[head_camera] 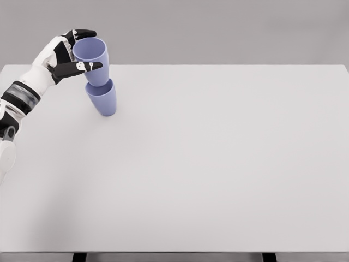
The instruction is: Place the right cup on the left cup with left arm
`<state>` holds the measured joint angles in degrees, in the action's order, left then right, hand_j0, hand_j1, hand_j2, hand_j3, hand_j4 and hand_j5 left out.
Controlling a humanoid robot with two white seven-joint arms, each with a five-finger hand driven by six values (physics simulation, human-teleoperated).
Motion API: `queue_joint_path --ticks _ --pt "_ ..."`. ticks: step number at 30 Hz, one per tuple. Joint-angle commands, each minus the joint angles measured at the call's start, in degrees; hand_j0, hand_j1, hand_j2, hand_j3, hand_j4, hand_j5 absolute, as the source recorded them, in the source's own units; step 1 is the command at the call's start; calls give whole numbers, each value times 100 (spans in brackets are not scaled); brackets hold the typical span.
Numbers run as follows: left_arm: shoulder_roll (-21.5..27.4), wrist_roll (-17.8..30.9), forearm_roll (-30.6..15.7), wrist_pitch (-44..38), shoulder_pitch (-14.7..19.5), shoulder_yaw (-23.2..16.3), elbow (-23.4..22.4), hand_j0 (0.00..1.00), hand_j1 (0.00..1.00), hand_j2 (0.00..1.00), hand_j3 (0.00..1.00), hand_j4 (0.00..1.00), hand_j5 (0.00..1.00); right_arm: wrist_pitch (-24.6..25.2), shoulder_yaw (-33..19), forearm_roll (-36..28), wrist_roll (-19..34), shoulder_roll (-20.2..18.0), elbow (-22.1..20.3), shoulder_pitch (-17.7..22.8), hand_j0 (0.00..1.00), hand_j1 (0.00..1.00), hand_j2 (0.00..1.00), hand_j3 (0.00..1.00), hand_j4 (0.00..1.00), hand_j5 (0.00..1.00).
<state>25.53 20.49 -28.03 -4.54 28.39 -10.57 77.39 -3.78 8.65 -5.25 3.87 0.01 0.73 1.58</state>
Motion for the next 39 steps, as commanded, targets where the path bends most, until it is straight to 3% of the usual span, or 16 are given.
queue_joint_path --ticks 1,34,37,38,39 --pt "22 -1 -27 -3 0 2 4 66 66 66 66 66 66 0 5 6 0 -1 -3 0 100 100 100 100 100 100" --pt "13 -1 -9 6 -185 -16 -14 66 66 66 66 66 66 0 5 -2 9 -1 -3 0 100 100 100 100 100 100" --pt "13 8 8 15 -185 -25 -14 72 72 72 72 72 72 0 5 -2 0 -1 6 0 100 100 100 100 100 100" --pt "13 8 17 24 -185 -25 -14 82 82 82 82 82 82 0 5 6 0 -1 -3 0 100 100 100 100 100 100" --pt "13 17 17 24 -185 -25 -14 85 85 85 85 85 85 0 5 -2 9 -1 -3 0 100 100 100 100 100 100"
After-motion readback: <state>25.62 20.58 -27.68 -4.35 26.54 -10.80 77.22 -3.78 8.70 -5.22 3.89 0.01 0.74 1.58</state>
